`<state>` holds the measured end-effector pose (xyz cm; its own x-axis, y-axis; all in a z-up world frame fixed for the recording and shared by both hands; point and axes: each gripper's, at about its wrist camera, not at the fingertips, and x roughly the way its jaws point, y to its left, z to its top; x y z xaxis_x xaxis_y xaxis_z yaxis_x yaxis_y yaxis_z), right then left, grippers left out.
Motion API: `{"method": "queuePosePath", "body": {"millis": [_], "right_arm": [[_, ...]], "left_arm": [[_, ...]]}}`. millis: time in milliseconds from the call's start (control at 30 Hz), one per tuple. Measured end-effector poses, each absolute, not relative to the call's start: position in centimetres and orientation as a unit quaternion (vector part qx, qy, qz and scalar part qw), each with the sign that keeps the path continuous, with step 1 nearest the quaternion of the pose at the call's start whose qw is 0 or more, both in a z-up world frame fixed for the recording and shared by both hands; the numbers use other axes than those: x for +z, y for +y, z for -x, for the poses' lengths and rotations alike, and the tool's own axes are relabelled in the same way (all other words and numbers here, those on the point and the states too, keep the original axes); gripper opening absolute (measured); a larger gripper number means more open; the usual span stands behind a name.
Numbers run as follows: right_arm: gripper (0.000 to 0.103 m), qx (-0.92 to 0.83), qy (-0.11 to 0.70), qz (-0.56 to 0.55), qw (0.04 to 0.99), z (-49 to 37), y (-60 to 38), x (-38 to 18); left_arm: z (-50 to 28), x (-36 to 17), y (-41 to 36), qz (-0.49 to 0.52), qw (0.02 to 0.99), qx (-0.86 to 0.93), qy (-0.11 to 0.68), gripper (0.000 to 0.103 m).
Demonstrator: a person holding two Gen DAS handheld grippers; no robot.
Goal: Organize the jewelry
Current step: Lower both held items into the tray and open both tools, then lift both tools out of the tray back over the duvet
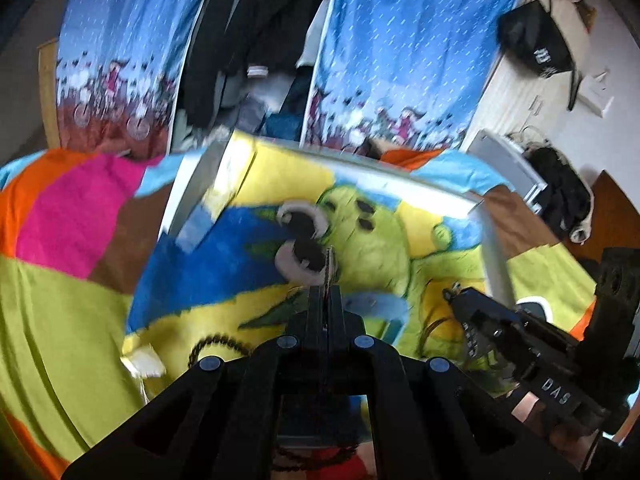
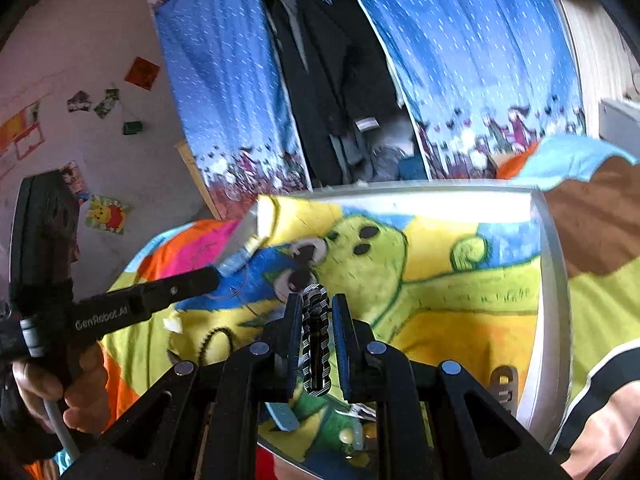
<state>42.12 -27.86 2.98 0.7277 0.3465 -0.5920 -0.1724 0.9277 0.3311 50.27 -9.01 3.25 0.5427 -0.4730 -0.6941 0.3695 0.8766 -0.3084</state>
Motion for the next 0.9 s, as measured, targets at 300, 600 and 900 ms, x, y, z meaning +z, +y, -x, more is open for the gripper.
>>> {"method": "queuePosePath", "body": {"millis": [300,600,900], "right_arm": [[0.031,0.113,0.372,-0.116,0.914,-41.7,-28.6,1.2],[0.063,0.091,0.322,-0.090,0.938,-38.3,-29.2,4.7],[0.099,0.103,0.225,-0.054,0.967,-31.2,-27.7,10.2]], "left_arm": [[-48.7,1.9,-8.3,0.056,0.888,-0.200,0.411,0.055],[-44.1,5.6,-6.1,0.086,0.922,-0.176,0.334,0.082],[-35.5,10.5,-4.0,0.067,0.959,-0.154,0.230,0.101]]}}
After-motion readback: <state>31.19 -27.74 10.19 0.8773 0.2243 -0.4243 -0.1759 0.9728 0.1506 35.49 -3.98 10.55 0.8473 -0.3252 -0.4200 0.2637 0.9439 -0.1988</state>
